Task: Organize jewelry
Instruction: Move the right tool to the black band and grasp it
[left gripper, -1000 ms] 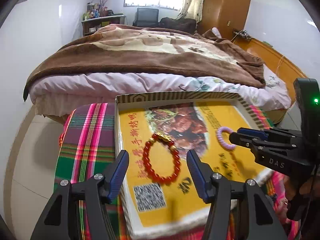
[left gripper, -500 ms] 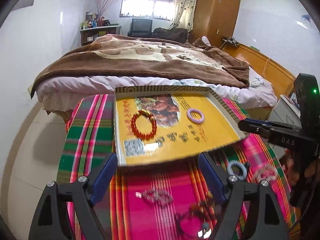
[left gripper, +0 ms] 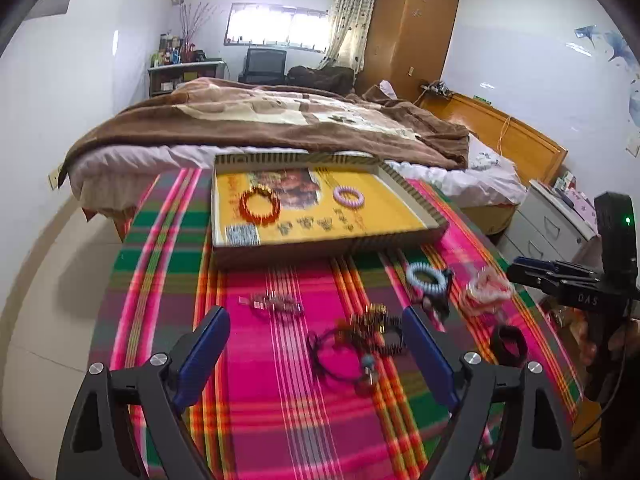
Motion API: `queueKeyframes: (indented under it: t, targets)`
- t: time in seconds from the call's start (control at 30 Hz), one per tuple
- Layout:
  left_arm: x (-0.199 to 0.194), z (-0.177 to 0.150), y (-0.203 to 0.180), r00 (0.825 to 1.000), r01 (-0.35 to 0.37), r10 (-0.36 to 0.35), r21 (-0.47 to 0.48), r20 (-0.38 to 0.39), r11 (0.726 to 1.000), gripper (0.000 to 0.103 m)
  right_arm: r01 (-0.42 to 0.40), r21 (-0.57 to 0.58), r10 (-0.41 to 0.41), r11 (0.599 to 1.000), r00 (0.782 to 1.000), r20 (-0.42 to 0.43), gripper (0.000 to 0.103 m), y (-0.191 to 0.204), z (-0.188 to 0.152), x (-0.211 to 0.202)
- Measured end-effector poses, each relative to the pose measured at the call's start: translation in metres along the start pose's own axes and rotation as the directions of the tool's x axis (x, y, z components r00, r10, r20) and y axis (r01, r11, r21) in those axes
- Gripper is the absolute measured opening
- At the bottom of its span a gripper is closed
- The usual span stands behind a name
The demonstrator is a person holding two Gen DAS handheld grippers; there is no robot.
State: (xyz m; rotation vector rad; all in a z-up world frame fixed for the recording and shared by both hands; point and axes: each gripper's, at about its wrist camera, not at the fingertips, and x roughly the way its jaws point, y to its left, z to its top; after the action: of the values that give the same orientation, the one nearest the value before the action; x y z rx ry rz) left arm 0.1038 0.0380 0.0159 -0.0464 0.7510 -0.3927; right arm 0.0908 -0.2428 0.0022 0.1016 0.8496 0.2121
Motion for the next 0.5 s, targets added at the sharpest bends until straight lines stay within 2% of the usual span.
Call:
queueKeyframes:
  t: [0.27,0.37,0.5]
  targets:
    - [0.001,-0.027,0.001,0.999,0.013,-0.013,-0.014,-0.034,1.000,0.087,0.067,0.026,-0.065,0.997,0.995,-0.070,0.050,-0.020,-0.050,0.002]
    - [0.004,-0.033,0.001,0.999,0.014,-0.015,-0.025,-0.050,1.000,0.087,0.074,0.031,-0.071,0.997,0.994,-0.079,0.049,-0.024,-0.056,0.007]
    - [0.005,-0.038,0.002,0.998,0.011,-0.013,-0.034,-0.062,0.999,0.087,0.093,-0.022,-0.094,0.995,0.993,-0.073,0.049,-0.019,-0.057,0.012]
